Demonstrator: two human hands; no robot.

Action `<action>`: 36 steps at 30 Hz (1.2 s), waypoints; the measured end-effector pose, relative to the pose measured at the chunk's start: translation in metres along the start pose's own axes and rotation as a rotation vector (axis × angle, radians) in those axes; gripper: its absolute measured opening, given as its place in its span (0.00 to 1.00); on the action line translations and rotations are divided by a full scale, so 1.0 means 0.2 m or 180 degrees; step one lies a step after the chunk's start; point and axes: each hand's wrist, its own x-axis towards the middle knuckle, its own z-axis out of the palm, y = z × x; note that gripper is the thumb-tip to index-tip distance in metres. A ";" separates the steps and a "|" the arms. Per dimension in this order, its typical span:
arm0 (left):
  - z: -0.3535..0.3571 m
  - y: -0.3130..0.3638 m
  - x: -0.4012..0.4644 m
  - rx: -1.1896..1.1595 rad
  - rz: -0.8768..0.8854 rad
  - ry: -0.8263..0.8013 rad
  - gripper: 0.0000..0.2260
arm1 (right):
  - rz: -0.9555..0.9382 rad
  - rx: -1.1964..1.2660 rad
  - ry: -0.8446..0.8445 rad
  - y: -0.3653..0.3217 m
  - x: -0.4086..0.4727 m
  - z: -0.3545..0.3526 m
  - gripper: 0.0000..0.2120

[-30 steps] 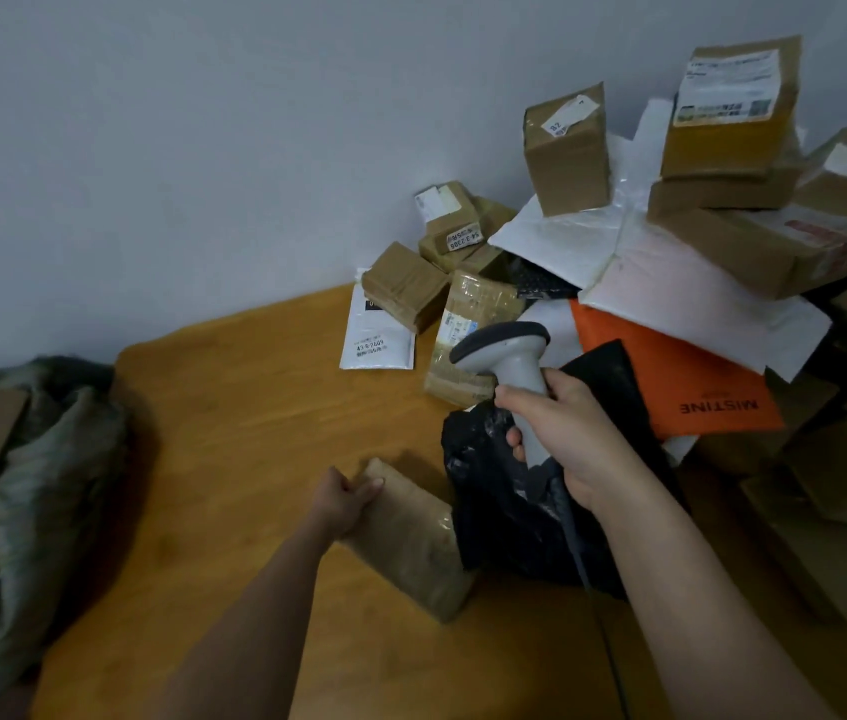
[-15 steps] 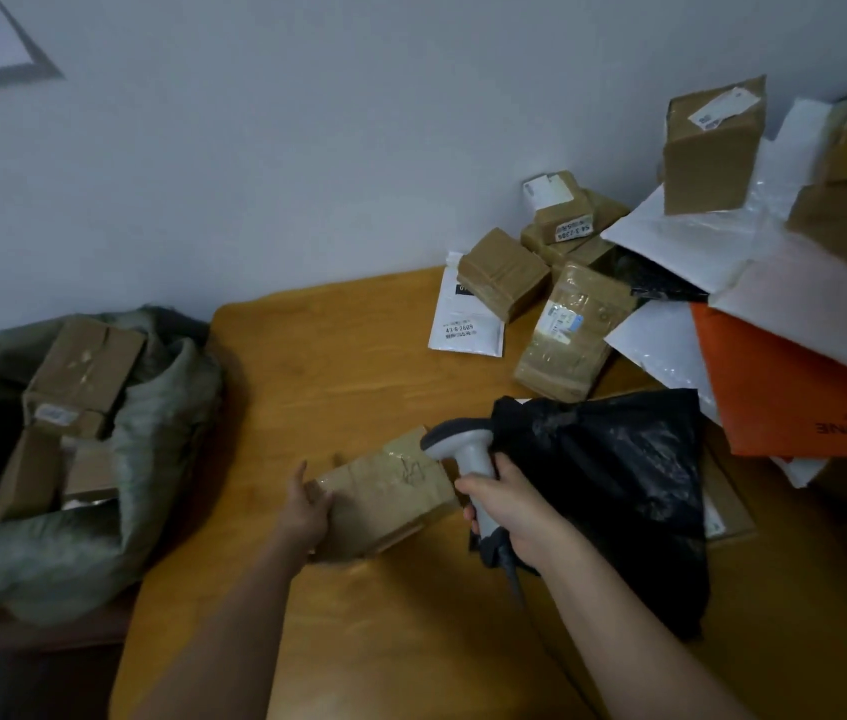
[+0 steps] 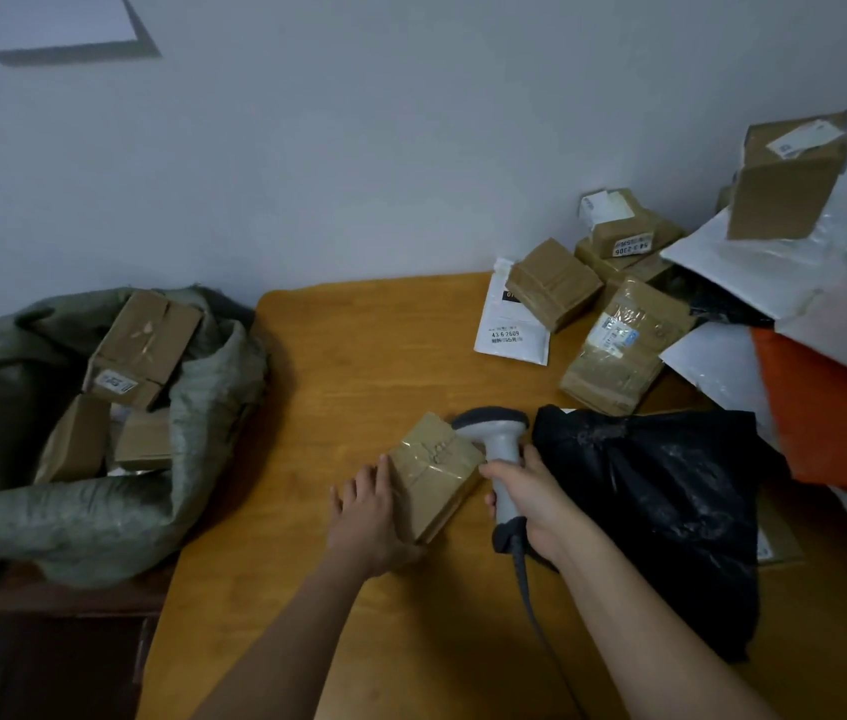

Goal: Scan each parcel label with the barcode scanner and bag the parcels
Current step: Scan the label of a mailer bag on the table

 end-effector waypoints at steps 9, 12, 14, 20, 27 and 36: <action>-0.40 0.14 -0.14 -0.5643 -0.0250 -0.1288 0.20 | -0.0732 0.0358 0.0423 -0.22 -0.12 -0.08 0.22; -0.48 0.22 -0.16 -0.6477 0.0336 -0.1671 0.27 | -0.0917 0.0267 0.0379 -0.26 -0.17 -0.09 0.24; -0.53 0.28 -0.18 -0.6637 0.0699 -0.1854 0.28 | -0.1094 0.0203 0.0358 -0.30 -0.21 -0.10 0.24; -0.66 0.39 -0.23 -0.6413 0.0429 -0.1404 0.23 | -0.1580 0.0283 0.0401 -0.38 -0.30 -0.17 0.27; -0.73 0.52 -0.32 -0.4922 0.0355 -0.0983 0.25 | -0.1915 -0.0059 0.0389 -0.41 -0.37 -0.27 0.30; -0.84 0.52 -0.35 -0.4204 0.0397 -0.0255 0.12 | -0.2152 0.0390 0.0686 -0.53 -0.50 -0.45 0.25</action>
